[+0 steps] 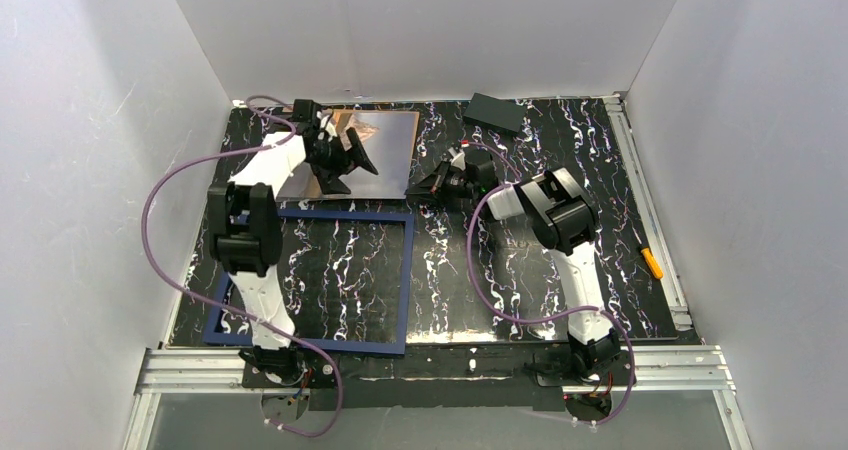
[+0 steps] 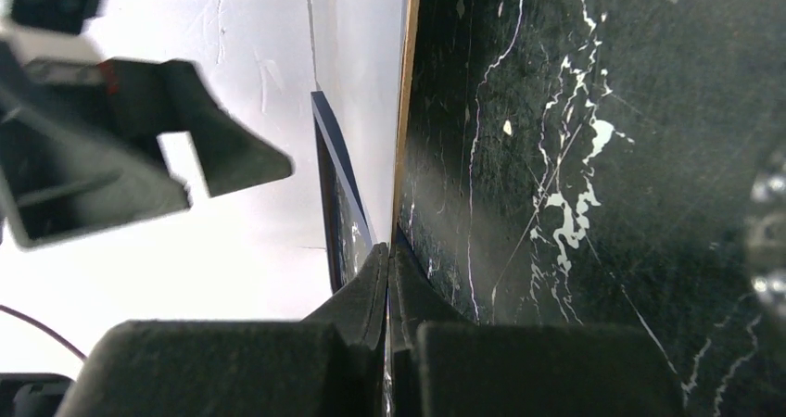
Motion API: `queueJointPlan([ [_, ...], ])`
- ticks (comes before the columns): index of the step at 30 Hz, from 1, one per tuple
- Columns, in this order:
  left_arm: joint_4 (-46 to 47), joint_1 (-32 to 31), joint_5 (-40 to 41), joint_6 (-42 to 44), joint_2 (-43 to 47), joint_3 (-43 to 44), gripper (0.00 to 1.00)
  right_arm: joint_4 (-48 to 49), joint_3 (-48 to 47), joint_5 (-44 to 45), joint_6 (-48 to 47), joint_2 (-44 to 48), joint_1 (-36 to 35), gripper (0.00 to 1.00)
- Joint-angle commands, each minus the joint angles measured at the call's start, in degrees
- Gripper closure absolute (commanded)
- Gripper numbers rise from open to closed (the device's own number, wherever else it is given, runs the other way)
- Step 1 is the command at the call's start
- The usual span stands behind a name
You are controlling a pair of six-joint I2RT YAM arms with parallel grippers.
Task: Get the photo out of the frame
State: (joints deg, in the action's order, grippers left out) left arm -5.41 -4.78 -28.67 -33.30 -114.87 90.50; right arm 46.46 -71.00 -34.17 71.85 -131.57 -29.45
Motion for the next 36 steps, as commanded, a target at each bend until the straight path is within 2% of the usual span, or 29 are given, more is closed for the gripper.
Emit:
queueJointPlan([
  [1,-0.73,-6.35,12.19,17.88,12.01,-8.33,0.1,0.97,-0.47,-3.33,0.55,3.3,0.88,0.99],
  [3,5.7,-8.66,16.52,24.54,15.14,-14.59,0.09,0.72,-0.45,-3.66,1.47,3.79,0.89,0.99],
  [6,14.72,-10.77,17.17,35.54,17.8,-22.57,0.09,0.31,-0.16,-4.14,3.26,4.49,1.01,0.99],
  [8,18.38,-11.32,16.26,42.54,18.63,-25.55,0.1,0.53,0.11,-4.59,4.49,4.88,1.15,0.99],
  [10,19.09,-11.36,16.12,45.47,18.58,-26.26,0.1,0.31,0.3,-4.66,4.78,5.53,1.24,0.99],
  [13,15.26,-11.5,14.34,47.64,17.2,-24.09,0.14,-0.62,0.53,-5.11,4.74,6.51,1.24,0.99],
  [16,16.95,-12.25,13.26,49.56,15.52,-24.54,0.17,-0.2,1.3,-5.54,5.85,7.32,1.41,0.99],
  [22,23.08,-15.96,19.13,54.62,13.17,-25.52,0.24,-0.09,2.18,-5.58,7.33,8.54,1.43,0.99],
  [27,27.99,-20.17,31.06,61.46,12.48,-27.35,0.23,-0.66,2.01,-5.56,7.32,8.45,1.47,0.99],
  [29,29.83,-21.09,32.95,62.82,12.89,-28.51,0.28,-0.75,1.84,-5.56,7.33,8.27,1.43,0.99],
  [33,28.54,-21.24,32.42,59.35,16.68,-30.63,0.33,-1.13,1.42,-5.57,7.18,7.77,1.42,0.99],
  [36,24.59,-21.33,30.75,53.63,21.65,-31.96,0.28,-1.43,0.69,-5.48,6.9,7.35,1.49,0.99],
])
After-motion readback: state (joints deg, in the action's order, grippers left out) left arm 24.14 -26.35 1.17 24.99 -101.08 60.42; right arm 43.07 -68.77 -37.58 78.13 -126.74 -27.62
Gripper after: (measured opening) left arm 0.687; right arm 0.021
